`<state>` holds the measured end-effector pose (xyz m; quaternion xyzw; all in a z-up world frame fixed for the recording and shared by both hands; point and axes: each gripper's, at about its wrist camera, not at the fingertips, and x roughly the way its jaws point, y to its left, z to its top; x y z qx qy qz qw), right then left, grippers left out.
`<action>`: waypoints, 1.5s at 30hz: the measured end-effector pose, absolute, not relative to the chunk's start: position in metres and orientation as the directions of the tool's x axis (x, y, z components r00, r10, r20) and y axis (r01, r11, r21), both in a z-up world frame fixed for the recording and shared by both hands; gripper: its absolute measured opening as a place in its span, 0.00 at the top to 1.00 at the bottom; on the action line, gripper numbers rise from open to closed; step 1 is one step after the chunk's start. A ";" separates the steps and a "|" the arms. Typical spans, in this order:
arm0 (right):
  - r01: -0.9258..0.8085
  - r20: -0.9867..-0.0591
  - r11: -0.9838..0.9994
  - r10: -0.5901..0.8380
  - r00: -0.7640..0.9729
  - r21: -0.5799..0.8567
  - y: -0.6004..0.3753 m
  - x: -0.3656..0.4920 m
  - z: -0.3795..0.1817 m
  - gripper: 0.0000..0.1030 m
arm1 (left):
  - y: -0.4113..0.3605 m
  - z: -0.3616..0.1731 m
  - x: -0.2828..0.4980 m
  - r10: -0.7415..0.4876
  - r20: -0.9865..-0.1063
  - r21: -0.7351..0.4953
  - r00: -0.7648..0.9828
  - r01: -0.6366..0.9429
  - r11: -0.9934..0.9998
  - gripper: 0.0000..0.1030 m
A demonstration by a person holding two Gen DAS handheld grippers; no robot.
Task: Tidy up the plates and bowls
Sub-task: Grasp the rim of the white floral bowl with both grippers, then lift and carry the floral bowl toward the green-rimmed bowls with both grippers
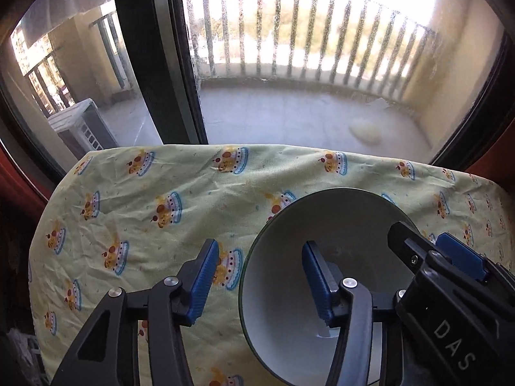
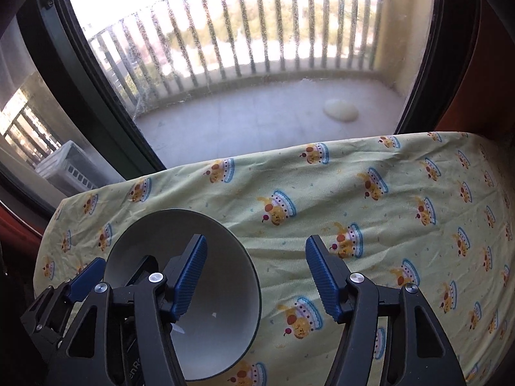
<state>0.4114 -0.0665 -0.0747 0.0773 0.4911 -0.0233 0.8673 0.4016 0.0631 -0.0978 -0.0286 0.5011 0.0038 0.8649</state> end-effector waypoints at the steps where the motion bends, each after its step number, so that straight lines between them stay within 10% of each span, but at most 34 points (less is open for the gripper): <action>1: 0.116 -0.859 0.986 0.041 0.511 0.117 -0.066 0.412 -0.077 0.43 | 0.063 -0.100 0.402 -0.031 -0.870 -0.052 0.493 -0.028 0.998 0.54; 7: 0.078 -0.865 0.986 0.088 0.494 0.145 -0.060 0.414 -0.085 0.75 | 0.057 -0.105 0.405 -0.018 -0.873 -0.020 0.487 0.001 1.000 0.72; 45: -0.020 -0.828 0.994 0.102 0.552 0.110 -0.096 0.323 -0.007 0.78 | 0.016 -0.026 0.307 0.007 -0.840 -0.014 0.543 -0.035 0.999 0.74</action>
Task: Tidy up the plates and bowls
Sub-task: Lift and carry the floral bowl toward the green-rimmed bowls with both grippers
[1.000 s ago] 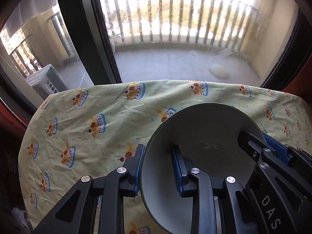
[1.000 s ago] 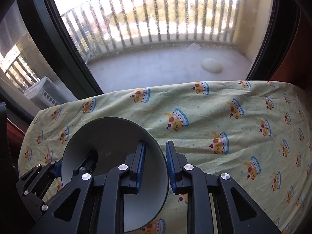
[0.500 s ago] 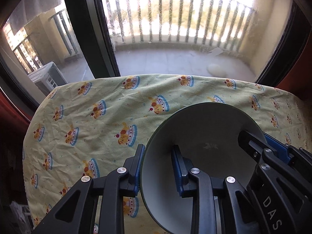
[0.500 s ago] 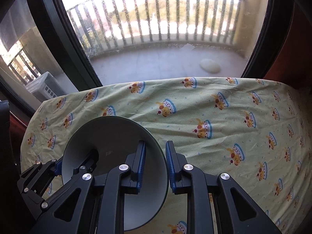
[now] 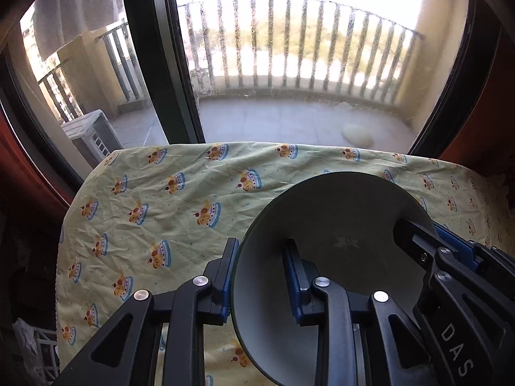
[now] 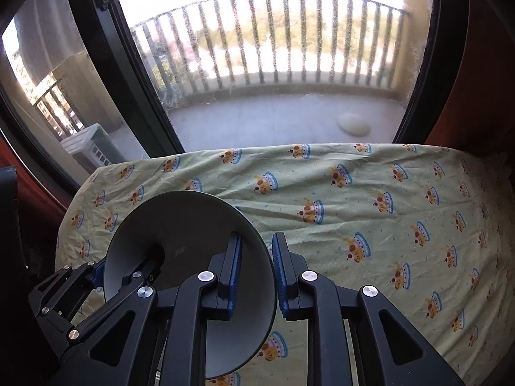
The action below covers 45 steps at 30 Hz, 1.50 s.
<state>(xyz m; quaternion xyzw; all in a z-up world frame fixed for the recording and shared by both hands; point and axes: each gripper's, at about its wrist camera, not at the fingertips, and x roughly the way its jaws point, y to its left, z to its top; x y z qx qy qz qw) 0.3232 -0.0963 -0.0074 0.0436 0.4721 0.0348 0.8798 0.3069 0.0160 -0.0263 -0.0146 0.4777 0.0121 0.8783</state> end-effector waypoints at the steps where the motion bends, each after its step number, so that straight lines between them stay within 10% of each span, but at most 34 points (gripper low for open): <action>1: -0.021 -0.825 0.993 0.108 0.555 0.116 -0.099 0.320 -0.003 0.78 | 0.013 -0.022 0.303 0.009 -0.836 -0.012 0.549 -0.034 0.999 0.74; 45: -0.041 -0.798 0.989 0.141 0.587 0.145 -0.230 0.121 0.021 0.78 | -0.103 -0.009 0.125 -0.030 -0.817 -0.041 0.575 -0.007 0.999 0.74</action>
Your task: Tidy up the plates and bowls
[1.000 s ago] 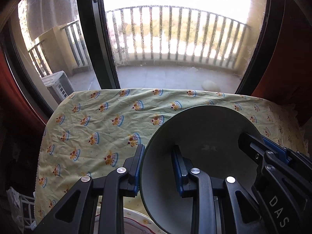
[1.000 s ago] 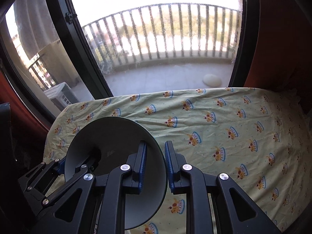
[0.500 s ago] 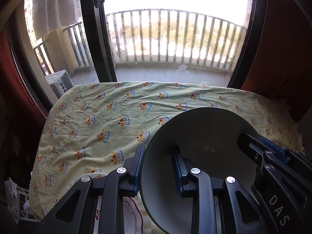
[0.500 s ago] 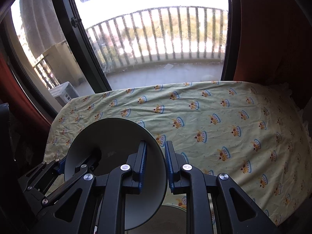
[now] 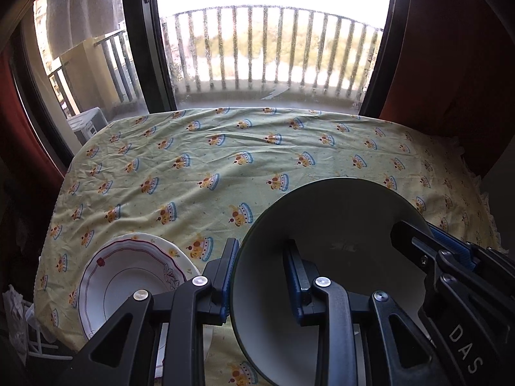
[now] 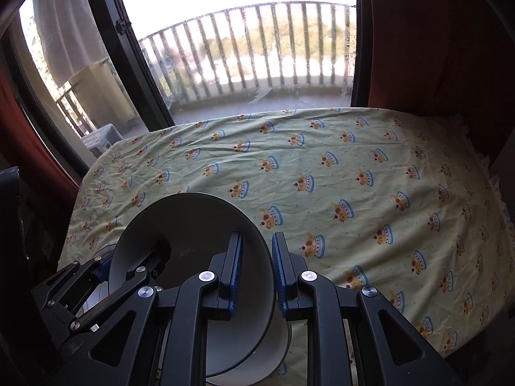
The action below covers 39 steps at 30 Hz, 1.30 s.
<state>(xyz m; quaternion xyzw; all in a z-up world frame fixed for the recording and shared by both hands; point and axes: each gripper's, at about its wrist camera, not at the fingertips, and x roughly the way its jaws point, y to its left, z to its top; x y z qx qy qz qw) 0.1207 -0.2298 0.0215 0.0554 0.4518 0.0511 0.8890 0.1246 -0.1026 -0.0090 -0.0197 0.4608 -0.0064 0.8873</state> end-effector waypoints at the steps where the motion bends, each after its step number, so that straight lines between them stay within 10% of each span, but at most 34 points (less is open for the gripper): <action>1: -0.039 -0.800 0.989 0.140 0.583 0.145 -0.231 0.118 0.019 0.78 | -0.104 -0.011 0.122 -0.029 -0.820 -0.039 0.571 -0.006 0.999 0.74; 39: -0.100 -0.866 0.995 0.072 0.495 0.026 -0.223 0.104 -0.043 0.78 | -0.112 -0.078 0.109 0.008 -0.908 -0.006 0.419 -0.033 0.999 0.71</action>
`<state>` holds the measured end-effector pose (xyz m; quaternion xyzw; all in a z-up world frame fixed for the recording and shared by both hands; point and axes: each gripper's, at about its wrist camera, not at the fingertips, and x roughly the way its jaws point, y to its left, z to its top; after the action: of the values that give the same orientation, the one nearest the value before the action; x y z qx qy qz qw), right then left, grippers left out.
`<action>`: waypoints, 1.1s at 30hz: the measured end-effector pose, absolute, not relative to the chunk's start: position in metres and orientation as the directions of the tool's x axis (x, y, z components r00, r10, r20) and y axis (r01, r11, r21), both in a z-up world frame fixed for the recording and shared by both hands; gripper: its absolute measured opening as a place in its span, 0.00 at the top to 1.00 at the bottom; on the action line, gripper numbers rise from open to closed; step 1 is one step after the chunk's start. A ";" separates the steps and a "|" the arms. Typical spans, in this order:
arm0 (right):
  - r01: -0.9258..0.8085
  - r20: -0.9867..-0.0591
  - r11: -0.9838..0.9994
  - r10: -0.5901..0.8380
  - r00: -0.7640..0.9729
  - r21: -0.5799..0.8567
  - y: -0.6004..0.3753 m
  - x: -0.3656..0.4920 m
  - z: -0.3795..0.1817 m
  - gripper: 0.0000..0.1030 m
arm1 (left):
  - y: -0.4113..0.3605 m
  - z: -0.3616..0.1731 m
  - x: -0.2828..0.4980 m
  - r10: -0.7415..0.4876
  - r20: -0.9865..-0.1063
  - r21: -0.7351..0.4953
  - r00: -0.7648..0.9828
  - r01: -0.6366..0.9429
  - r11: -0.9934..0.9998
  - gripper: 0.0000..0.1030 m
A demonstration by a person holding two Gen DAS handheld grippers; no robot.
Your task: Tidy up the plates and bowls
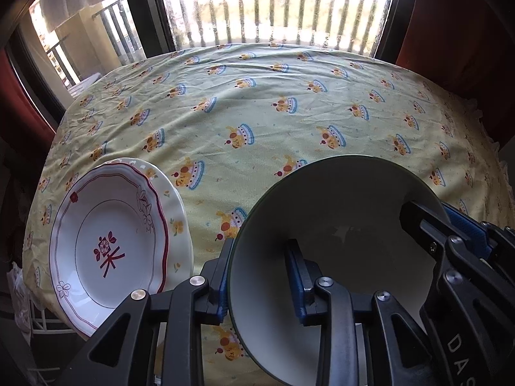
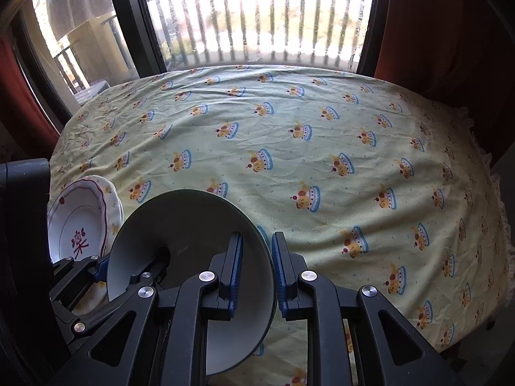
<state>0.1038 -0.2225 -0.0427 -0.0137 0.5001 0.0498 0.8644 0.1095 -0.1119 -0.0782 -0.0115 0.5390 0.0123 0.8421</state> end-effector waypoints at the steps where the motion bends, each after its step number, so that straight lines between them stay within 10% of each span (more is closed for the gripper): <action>1: -0.101 -0.865 0.995 0.071 0.497 0.023 -0.222 0.104 -0.043 0.78 | -0.112 -0.078 0.110 0.009 -0.908 -0.004 0.420 -0.030 1.000 0.71; 10: -0.079 -0.859 0.997 0.052 0.510 0.014 -0.218 0.101 -0.044 0.71 | -0.110 -0.079 0.108 -0.054 -0.912 -0.036 0.406 0.051 0.998 0.63; 17: -0.004 -0.894 0.998 0.052 0.445 0.056 -0.213 0.103 -0.049 0.37 | -0.101 -0.075 0.112 -0.143 -0.907 -0.101 0.396 0.125 0.987 0.42; 33: 0.192 -0.926 0.981 -0.074 0.371 -0.001 -0.207 0.102 -0.048 0.28 | -0.087 -0.108 0.137 -0.379 -0.900 -0.341 0.217 0.191 0.920 0.31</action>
<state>0.1020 -0.2071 -0.0478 0.0535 0.5549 -0.0806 0.8263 0.1374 -0.0872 -0.1076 -0.0783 0.5981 -0.1836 0.7761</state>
